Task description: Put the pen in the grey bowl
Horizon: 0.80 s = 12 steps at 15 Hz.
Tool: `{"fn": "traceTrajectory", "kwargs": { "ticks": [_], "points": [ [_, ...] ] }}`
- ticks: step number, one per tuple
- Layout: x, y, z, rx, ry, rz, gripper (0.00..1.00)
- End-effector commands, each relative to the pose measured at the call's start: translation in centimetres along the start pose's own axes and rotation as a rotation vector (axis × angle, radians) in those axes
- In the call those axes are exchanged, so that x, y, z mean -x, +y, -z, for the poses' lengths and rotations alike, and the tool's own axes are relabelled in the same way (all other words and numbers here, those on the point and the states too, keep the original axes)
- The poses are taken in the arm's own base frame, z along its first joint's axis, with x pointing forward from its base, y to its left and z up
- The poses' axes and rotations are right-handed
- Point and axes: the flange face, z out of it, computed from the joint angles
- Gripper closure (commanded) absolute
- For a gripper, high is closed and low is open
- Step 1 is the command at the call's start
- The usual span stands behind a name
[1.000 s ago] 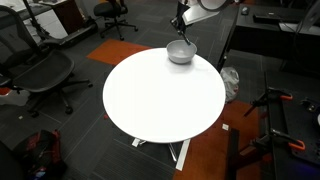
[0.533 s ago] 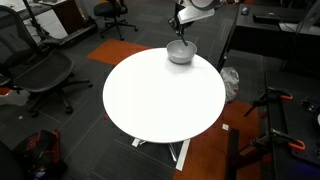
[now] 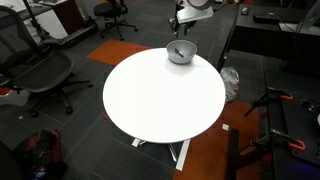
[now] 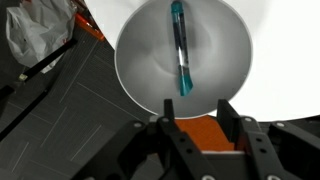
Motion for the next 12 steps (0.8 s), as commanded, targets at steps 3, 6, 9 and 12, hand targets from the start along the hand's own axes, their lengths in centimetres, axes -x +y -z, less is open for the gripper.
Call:
{"fn": "traceTrajectory", "kwargs": {
  "ticks": [3, 6, 9, 12],
  "points": [
    [-0.83, 0.07, 0.21, -0.007, -0.029, -0.004, 0.05],
    [-0.91, 0.08, 0.30, -0.010, -0.035, -0.007, 0.00],
    [-0.83, 0.00, 0.39, -0.020, -0.045, -0.011, 0.00],
    [-0.33, 0.05, -0.08, -0.019, -0.029, -0.021, 0.00]
  ]
}}
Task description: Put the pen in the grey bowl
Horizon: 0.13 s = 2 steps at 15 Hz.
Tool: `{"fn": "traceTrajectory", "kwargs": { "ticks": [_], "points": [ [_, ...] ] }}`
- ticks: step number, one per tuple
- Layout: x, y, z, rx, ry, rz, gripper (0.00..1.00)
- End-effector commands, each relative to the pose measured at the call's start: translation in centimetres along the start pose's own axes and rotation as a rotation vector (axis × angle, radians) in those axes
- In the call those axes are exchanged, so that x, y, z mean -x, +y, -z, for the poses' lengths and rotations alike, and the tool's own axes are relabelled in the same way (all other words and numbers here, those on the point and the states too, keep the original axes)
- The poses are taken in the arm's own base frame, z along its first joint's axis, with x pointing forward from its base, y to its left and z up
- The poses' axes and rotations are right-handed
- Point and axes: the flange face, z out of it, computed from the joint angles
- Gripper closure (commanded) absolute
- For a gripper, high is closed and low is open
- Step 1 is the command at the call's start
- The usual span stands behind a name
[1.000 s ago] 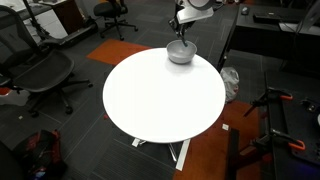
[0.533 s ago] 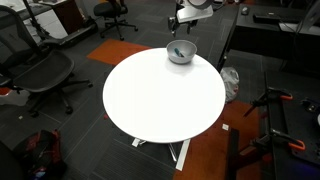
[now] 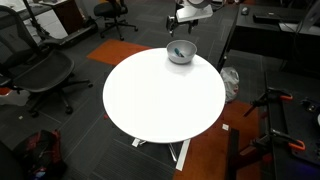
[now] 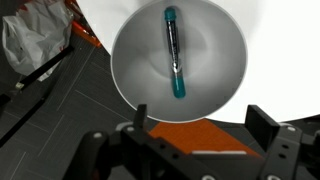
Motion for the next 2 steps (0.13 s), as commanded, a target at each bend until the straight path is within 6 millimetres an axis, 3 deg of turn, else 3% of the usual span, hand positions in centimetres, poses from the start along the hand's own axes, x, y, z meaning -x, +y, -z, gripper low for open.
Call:
{"fn": "traceTrajectory", "kwargs": {
  "ticks": [1, 2],
  "points": [
    [-0.10, 0.01, 0.02, -0.002, -0.003, 0.004, 0.00],
    [-0.14, 0.02, 0.04, -0.002, -0.004, 0.006, 0.00]
  ]
}}
